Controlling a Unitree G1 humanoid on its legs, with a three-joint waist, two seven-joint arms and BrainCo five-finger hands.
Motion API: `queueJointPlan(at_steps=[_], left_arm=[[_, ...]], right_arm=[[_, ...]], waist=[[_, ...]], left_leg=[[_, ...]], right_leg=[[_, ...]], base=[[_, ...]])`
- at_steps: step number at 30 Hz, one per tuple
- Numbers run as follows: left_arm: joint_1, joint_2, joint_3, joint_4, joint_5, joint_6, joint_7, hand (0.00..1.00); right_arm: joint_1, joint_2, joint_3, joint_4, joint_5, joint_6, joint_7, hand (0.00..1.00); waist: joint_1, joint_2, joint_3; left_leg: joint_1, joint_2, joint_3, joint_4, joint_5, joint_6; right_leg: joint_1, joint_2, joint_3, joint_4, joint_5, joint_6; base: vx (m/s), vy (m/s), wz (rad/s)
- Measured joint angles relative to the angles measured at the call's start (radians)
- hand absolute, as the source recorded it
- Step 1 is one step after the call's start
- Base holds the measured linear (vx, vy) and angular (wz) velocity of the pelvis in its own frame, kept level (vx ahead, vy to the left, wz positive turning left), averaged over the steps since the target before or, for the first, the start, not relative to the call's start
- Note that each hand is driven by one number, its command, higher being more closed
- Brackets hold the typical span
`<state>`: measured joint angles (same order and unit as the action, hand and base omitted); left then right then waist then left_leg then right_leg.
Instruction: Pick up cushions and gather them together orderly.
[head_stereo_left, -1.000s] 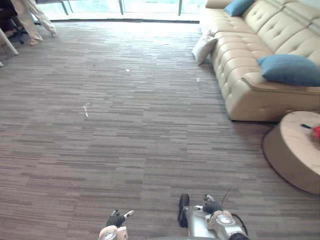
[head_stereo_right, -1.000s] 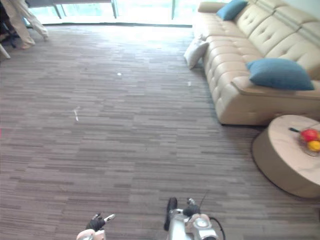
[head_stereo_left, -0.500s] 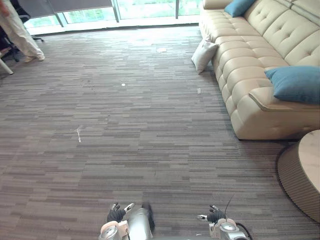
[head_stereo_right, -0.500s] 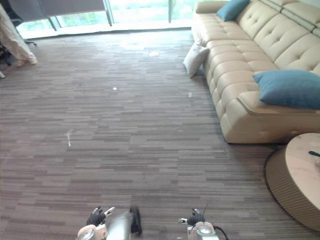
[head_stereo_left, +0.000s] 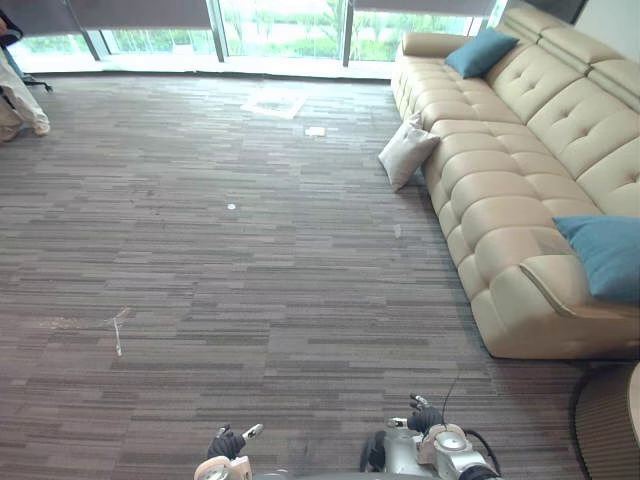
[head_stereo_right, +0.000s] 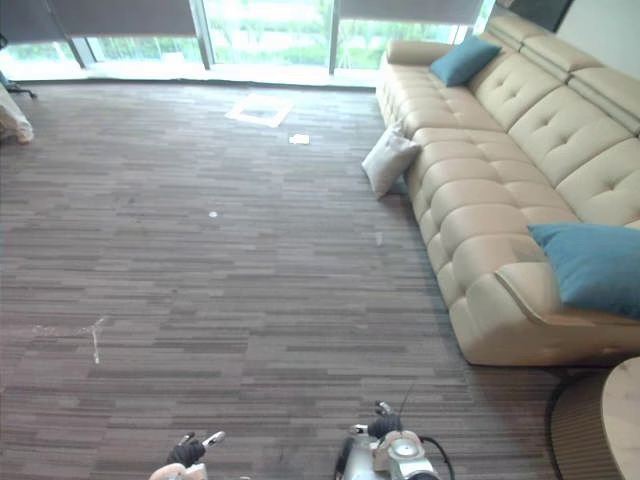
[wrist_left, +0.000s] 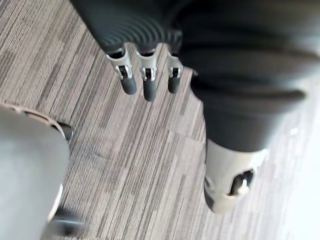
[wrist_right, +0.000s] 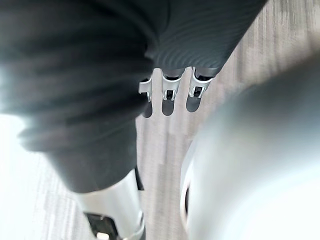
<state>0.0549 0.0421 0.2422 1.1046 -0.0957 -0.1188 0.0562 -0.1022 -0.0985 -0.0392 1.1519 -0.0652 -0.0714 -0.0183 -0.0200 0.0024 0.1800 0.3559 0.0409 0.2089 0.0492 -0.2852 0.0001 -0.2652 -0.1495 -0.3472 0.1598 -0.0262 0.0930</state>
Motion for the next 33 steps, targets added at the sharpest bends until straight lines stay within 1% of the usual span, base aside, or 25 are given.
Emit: queueJointPlan(at_steps=[1, 3, 4, 5, 6, 7, 9, 11, 13, 14, 15, 16, 17, 18, 20, 21, 22, 23, 24, 26, 27, 30, 31, 32, 33], left_arm=[[0.003, -0.022, 0.017, 0.0, 0.001, 0.001, 0.001, 0.0], [0.017, -0.037, 0.037, 0.001, 0.006, -0.003, 0.0, 0.0], [0.013, -0.042, 0.038, 0.009, 0.016, -0.003, -0.002, 0.0], [0.012, -0.054, 0.046, 0.01, 0.017, -0.002, -0.002, 0.0], [0.013, -0.057, 0.046, 0.009, 0.017, -0.002, -0.002, 0.0], [0.016, -0.055, 0.048, 0.007, 0.016, -0.003, -0.002, 0.0], [0.01, -0.043, 0.052, 0.003, 0.015, -0.005, -0.002, 0.0], [0.005, -0.032, 0.055, -0.022, 0.015, -0.01, -0.001, 0.0], [0.004, -0.021, 0.053, -0.045, 0.014, -0.017, -0.001, 0.0], [0.004, -0.02, 0.053, -0.057, 0.013, -0.023, -0.002, 0.0], [0.002, -0.022, 0.053, -0.072, 0.007, -0.022, -0.003, 0.0], [0.002, -0.023, 0.053, -0.073, 0.005, -0.022, -0.003, 0.0], [0.001, -0.029, 0.043, -0.074, -0.007, -0.022, -0.001, 0.0], [0.001, -0.016, 0.044, -0.074, -0.012, -0.021, -0.002, 0.0], [0.0, -0.015, 0.048, -0.07, -0.008, -0.017, -0.001, 0.0], [-0.003, -0.005, 0.051, -0.064, -0.007, -0.017, -0.002, 0.0], [-0.008, 0.007, 0.045, -0.059, -0.006, -0.019, -0.002, 0.0], [-0.016, 0.028, 0.03, -0.051, -0.004, -0.017, -0.001, 0.0], [-0.016, 0.034, 0.023, -0.041, -0.004, -0.008, 0.002, 0.0], [-0.012, 0.033, 0.021, -0.031, -0.004, -0.002, 0.003, 0.0], [-0.004, 0.031, 0.009, -0.031, -0.002, -0.002, 0.003, 0.0], [-0.003, 0.014, -0.012, -0.018, -0.001, -0.001, 0.003, 0.0], [-0.005, 0.012, -0.026, -0.008, -0.001, 0.001, 0.002, 0.0], [-0.005, 0.011, -0.03, -0.001, -0.001, 0.002, 0.001, 0.0], [-0.005, 0.011, -0.033, 0.0, -0.001, 0.002, 0.001, 0.0]], right_arm=[[0.001, -0.009, -0.011, -0.002, 0.006, 0.001, 0.002, 0.0], [0.001, -0.006, -0.02, 0.004, 0.005, 0.001, 0.002, 0.0], [0.004, -0.012, -0.037, 0.003, 0.001, 0.002, 0.006, 0.0], [0.007, -0.03, -0.036, 0.003, -0.001, 0.004, 0.007, 0.0], [0.008, -0.03, -0.036, 0.003, -0.002, 0.006, 0.006, 0.0], [0.014, -0.032, -0.035, 0.007, -0.002, 0.013, -0.001, 0.0], [0.012, -0.02, -0.035, 0.026, 0.001, 0.017, -0.011, 0.0], [0.018, -0.006, -0.035, 0.048, 0.001, 0.019, -0.021, 0.0], [0.02, 0.003, -0.037, 0.051, 0.003, 0.024, -0.026, 0.0], [0.02, 0.007, -0.04, 0.051, 0.003, 0.024, -0.028, 0.0], [0.017, 0.012, -0.041, 0.052, 0.003, 0.024, -0.029, 0.0], [0.016, 0.013, -0.041, 0.052, 0.003, 0.024, -0.029, 0.0], [0.017, 0.01, -0.035, 0.054, 0.002, 0.023, -0.028, 0.0], [0.025, 0.017, -0.034, 0.056, 0.002, 0.023, -0.029, 0.0], [0.03, 0.02, -0.031, 0.062, 0.001, 0.02, -0.027, 0.0], [0.019, 0.028, -0.031, 0.062, -0.001, 0.016, -0.023, 0.0], [0.018, 0.034, -0.034, 0.063, -0.001, 0.014, -0.022, 0.0], [0.02, 0.043, -0.037, 0.07, -0.003, 0.014, -0.021, 0.0], [0.025, 0.04, -0.037, 0.084, -0.006, 0.012, -0.02, 0.0], [0.03, 0.039, -0.035, 0.08, -0.015, 0.009, -0.02, 0.0], [0.031, 0.035, -0.035, 0.069, -0.016, 0.004, -0.02, 0.0], [0.03, 0.015, -0.036, 0.035, -0.013, -0.001, -0.019, 0.0], [0.023, 0.012, -0.036, 0.012, -0.013, 0.0, -0.02, 0.0], [0.02, 0.016, -0.036, -0.006, -0.011, -0.001, -0.02, 0.0], [0.018, 0.018, -0.036, -0.008, -0.011, -0.001, -0.019, 0.0]], waist=[[-0.003, 0.005, -0.011], [0.01, 0.022, -0.035], [0.005, 0.041, -0.047], [0.003, 0.085, -0.051], [0.006, 0.098, -0.048], [0.015, 0.119, -0.039], [0.017, 0.098, -0.027], [0.021, 0.062, -0.02], [0.026, 0.047, -0.01], [0.029, 0.042, -0.007], [0.035, 0.038, -0.003], [0.036, 0.04, -0.004], [0.051, 0.056, -0.005], [0.072, 0.043, -0.013], [0.071, 0.038, -0.035], [0.072, 0.014, -0.038], [0.069, -0.008, -0.033], [0.061, -0.032, -0.028], [0.059, -0.041, -0.024], [0.06, -0.038, -0.026], [0.057, -0.031, -0.026], [0.049, -0.001, -0.019], [0.033, 0.007, -0.014], [0.013, 0.005, -0.009], [0.008, 0.002, -0.009]], left_leg=[[0.048, 0.006, -0.03, 0.006, -0.05, 0.004], [0.018, 0.017, -0.051, 0.119, -0.052, 0.007], [-0.099, 0.062, -0.072, 0.392, -0.043, -0.006], [-0.215, 0.133, -0.08, 0.656, 0.043, -0.084], [-0.248, 0.164, -0.075, 0.745, 0.105, -0.1], [-0.327, 0.273, -0.019, 0.984, 0.141, -0.086], [-0.409, 0.323, 0.036, 1.091, 0.079, -0.053], [-0.496, 0.315, 0.097, 1.02, 0.022, -0.055], [-0.579, 0.294, 0.143, 0.837, -0.009, -0.055], [-0.621, 0.243, 0.131, 0.654, -0.002, -0.059], [-0.661, 0.191, 0.101, 0.463, 0.048, -0.078], [-0.671, 0.177, 0.088, 0.398, 0.073, -0.086], [-0.677, 0.167, 0.084, 0.223, 0.155, -0.104], [-0.684, 0.172, 0.09, 0.31, 0.221, -0.08], [-0.691, 0.172, 0.088, 0.4, 0.207, -0.056], [-0.668, 0.149, 0.091, 0.43, 0.174, -0.008], [-0.644, 0.132, 0.096, 0.436, 0.15, 0.006], [-0.586, 0.095, 0.096, 0.437, 0.101, 0.021], [-0.512, 0.073, 0.085, 0.43, 0.056, 0.027], [-0.387, 0.057, 0.086, 0.37, 0.035, 0.022], [-0.304, 0.049, 0.091, 0.296, 0.036, 0.02], [-0.162, 0.051, 0.105, 0.155, 0.04, 0.014], [-0.109, 0.051, 0.111, 0.105, 0.04, 0.014], [-0.072, 0.048, 0.111, 0.071, 0.04, 0.013], [-0.06, 0.043, 0.111, 0.058, 0.04, 0.013]], right_leg=[[-0.024, 0.014, 0.052, 0.101, 0.07, -0.06], [-0.073, 0.014, 0.095, 0.247, 0.039, -0.112], [-0.058, 0.014, 0.071, 0.294, -0.033, -0.127], [-0.014, 0.045, 0.043, 0.288, -0.08, -0.133], [0.009, 0.061, 0.042, 0.285, -0.094, -0.145], [0.096, 0.11, 0.045, 0.259, -0.146, -0.168], [0.227, 0.134, 0.046, 0.184, -0.181, -0.166], [0.338, 0.134, 0.046, 0.085, -0.178, -0.156], [0.421, 0.132, 0.05, 0.007, -0.169, -0.142], [0.464, 0.121, 0.057, -0.03, -0.171, -0.135], [0.497, 0.104, 0.074, -0.057, -0.189, -0.107], [0.506, 0.101, 0.08, -0.064, -0.196, -0.096], [0.535, 0.102, 0.113, -0.082, -0.224, -0.065], [0.564, 0.079, 0.147, -0.061, -0.268, -0.079], [0.504, 0.047, 0.177, 0.129, -0.264, -0.088], [0.427, 0.001, 0.196, 0.335, -0.238, -0.044], [0.393, -0.033, 0.195, 0.447, -0.201, -0.008], [0.329, -0.09, 0.197, 0.634, -0.082, 0.027], [0.298, -0.121, 0.184, 0.774, -0.073, 0.019], [0.27, -0.143, 0.124, 0.845, -0.127, -0.029], [0.234, -0.145, 0.063, 0.825, -0.183, -0.065], [0.111, -0.097, -0.052, 0.596, -0.236, -0.065], [0.054, -0.057, -0.093, 0.396, -0.199, -0.063], [0.029, -0.021, -0.099, 0.201, -0.114, -0.056], [0.023, -0.011, -0.098, 0.132, -0.077, -0.049]], base=[[0.67, -0.161, 0.38], [0.58, -0.176, 0.19], [0.62, -0.285, 0.25], [0.62, -0.292, 0.23], [0.79, -0.238, 0.0], [0.66, -0.156, -0.14], [0.57, -0.113, -0.02], [0.57, -0.093, 0.0], [0.62, -0.029, -0.15], [0.66, 0.144, -0.28], [0.55, 0.14, -0.3], [0.63, 0.261, -0.58], [0.55, 0.288, -0.82], [0.67, 0.332, -0.91], [0.64, 0.327, -0.51], [0.64, 0.35, -0.13], [0.6, 0.308, 0.21], [0.6, 0.218, 0.46], [0.72, 0.211, 0.45], [0.58, 0.121, 0.19], [0.56, 0.065, 0.03], [0.53, 0.02, -0.05], [0.66, -0.047, 0.1], [0.55, -0.049, 0.17], [0.57, -0.098, 0.36]])
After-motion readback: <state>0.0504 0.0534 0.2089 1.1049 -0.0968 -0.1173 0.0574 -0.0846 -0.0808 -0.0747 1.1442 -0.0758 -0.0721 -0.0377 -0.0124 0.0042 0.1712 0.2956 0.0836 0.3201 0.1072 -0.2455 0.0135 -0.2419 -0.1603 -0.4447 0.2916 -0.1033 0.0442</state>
